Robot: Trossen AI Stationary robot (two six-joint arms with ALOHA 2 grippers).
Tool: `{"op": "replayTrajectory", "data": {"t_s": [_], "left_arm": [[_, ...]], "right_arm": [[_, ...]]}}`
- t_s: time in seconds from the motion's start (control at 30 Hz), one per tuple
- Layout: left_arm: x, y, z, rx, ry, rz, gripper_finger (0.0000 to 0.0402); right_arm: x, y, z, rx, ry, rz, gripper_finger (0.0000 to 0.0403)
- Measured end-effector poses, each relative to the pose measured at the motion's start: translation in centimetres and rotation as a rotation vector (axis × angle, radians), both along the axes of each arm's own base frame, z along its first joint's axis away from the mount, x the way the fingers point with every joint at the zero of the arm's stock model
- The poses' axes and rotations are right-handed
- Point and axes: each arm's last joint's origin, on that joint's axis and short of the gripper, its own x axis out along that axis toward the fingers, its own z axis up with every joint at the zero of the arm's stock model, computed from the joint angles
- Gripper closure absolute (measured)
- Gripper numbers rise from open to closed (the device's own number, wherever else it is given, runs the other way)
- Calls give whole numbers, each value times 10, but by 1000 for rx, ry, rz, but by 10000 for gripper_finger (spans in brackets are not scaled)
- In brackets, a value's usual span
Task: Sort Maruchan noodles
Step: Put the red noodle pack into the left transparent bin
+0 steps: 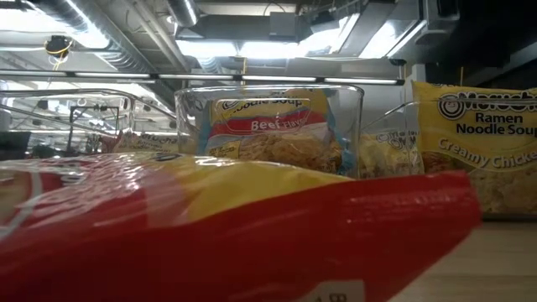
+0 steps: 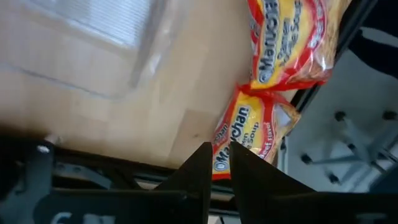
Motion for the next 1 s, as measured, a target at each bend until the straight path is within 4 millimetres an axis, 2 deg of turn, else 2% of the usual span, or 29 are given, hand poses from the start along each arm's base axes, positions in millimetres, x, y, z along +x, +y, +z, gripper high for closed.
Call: {"op": "replayTrajectory", "data": {"t_s": [0.17,0.37,0.5,0.63,1.0], "left_arm": [[-23,-40,-12,6,-92,0,353],[-52,-68,-41,6,-132,15,353],[-66,-72,-65,19,-102,58,351],[-74,-68,-82,53,-72,75,345],[-76,-69,-109,-42,-84,65,343]], "right_arm": [[8,7,-13,192,-2,23,288],[22,27,-7,191,-48,134,288],[24,40,-5,226,-38,150,288],[24,50,-6,281,-21,145,288],[19,66,-9,332,12,159,288]]}}
